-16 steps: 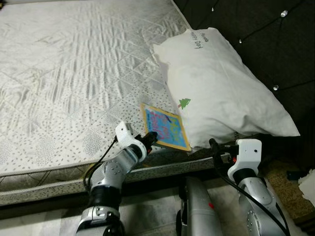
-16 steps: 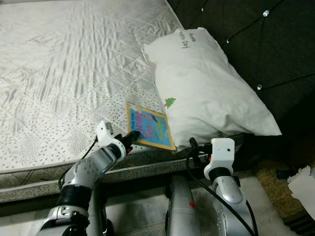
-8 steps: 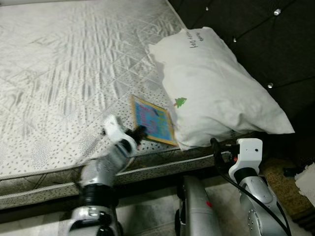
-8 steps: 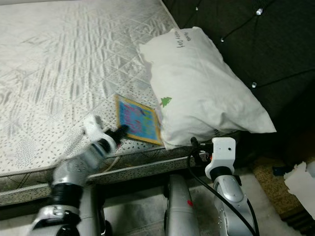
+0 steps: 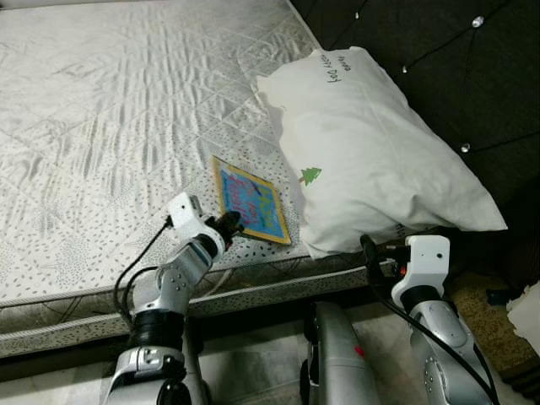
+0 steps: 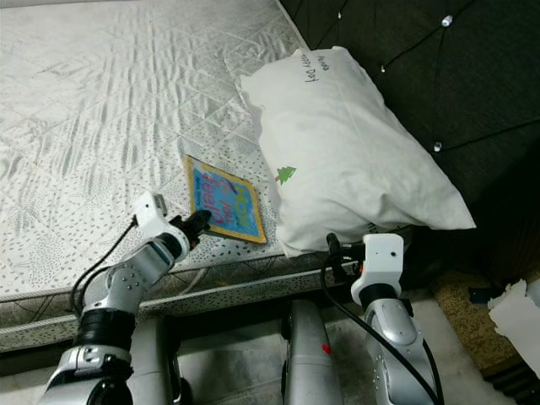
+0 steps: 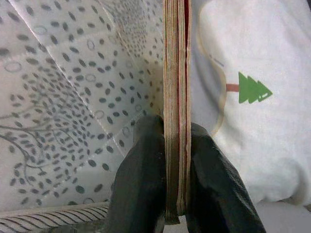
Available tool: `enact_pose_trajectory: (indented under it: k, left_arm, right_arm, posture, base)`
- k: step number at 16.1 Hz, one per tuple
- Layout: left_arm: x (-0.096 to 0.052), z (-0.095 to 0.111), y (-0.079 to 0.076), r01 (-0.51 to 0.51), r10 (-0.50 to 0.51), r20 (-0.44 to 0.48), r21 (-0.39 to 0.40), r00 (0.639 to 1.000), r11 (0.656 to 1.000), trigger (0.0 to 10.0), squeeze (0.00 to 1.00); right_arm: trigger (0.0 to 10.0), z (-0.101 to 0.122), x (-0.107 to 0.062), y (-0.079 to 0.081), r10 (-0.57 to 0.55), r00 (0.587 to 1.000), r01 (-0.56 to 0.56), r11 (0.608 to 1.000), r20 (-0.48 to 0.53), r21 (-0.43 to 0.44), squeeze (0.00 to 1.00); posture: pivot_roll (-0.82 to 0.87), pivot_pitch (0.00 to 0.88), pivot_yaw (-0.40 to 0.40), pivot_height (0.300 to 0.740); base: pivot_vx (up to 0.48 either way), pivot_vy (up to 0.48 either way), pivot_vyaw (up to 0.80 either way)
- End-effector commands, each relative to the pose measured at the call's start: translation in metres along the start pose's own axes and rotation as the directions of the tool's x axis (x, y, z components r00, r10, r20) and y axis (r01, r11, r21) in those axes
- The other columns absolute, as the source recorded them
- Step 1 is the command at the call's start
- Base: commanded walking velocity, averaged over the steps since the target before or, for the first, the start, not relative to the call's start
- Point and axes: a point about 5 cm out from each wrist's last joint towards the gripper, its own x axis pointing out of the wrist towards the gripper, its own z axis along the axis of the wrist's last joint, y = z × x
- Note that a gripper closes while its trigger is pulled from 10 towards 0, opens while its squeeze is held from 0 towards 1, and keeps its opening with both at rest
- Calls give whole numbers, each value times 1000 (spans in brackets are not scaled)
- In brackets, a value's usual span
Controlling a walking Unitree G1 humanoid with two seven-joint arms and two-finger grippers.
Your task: Clean up the room
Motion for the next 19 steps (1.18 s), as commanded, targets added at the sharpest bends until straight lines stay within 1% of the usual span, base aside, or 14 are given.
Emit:
enact_pose_trajectory:
  k: [1, 3, 5, 6, 7, 8, 9, 10, 16, 19]
  left_arm:
    - [2, -1, -5, 31, -31, -13, -6, 999, 999, 10000, 0]
    - [12, -13, -2, 33, -34, -73, -11, 997, 999, 10000, 0]
    - [14, -12, -1, 29, -30, -78, -9, 997, 1000, 10000, 0]
    - [14, -13, 0, 25, -25, -88, -4, 996, 1000, 10000, 24]
    - [14, -16, 3, 36, -36, -114, 0, 993, 999, 10000, 243]
    - [14, -18, 4, 49, -48, -132, 3, 990, 999, 10000, 561]
    - [14, -18, 6, 51, -49, -139, 7, 989, 999, 10000, 663]
    - [14, -16, 12, 34, -31, -132, 15, 991, 999, 10000, 1000]
    - [15, -6, 19, 23, -16, -118, 55, 993, 998, 10000, 1000]
    - [14, 6, 27, -9, 16, -86, 83, 996, 997, 10000, 1000]
  right_arm:
    - [10000, -1, 0, -2, -10, 1000, 10, 1000, -4, -1, 0]
    - [10000, -1, 1, -1, -11, 1000, 11, 1000, 0, -3, 0]
    - [10000, 0, 1, -2, -18, 1000, 18, 1000, 1, -2, 0]
    - [10000, 0, 1, -2, -19, 1000, 19, 1000, 1, -2, 0]
    - [10000, 0, 1, -1, -17, 1000, 17, 1000, 1, -2, 0]
    - [10000, 0, 1, -1, -16, 1000, 16, 1000, 1, -1, 0]
    - [10000, 0, 1, -1, -15, 1000, 15, 1000, 1, -1, 0]
    - [10000, 1, 1, 0, -14, 1000, 14, 1000, 2, -2, 0]
    - [10000, 2, 1, 1, -14, 1000, 14, 1000, 4, 0, 0]
    - [10000, 2, 2, 3, -15, 1000, 15, 1000, 6, 3, 0]
  posture:
    - [-104, 68, -21, 574]
    - [-117, 67, -17, 574]
    - [-120, 69, -16, 574]
    - [-120, 69, -16, 574]
    - [-120, 69, -16, 574]
    - [-119, 70, -17, 574]
    - [-119, 69, -18, 574]
    - [-119, 69, -19, 574]
    - [-117, 68, -14, 574]
    - [-115, 67, -13, 574]
  base:
    - [0, 0, 0]
    - [0, 0, 0]
    - [0, 0, 0]
    - [0, 0, 0]
    - [0, 0, 0]
    - [0, 0, 0]
    - [0, 0, 0]
    - [0, 0, 0]
    - [0, 0, 0]
    - [0, 0, 0]
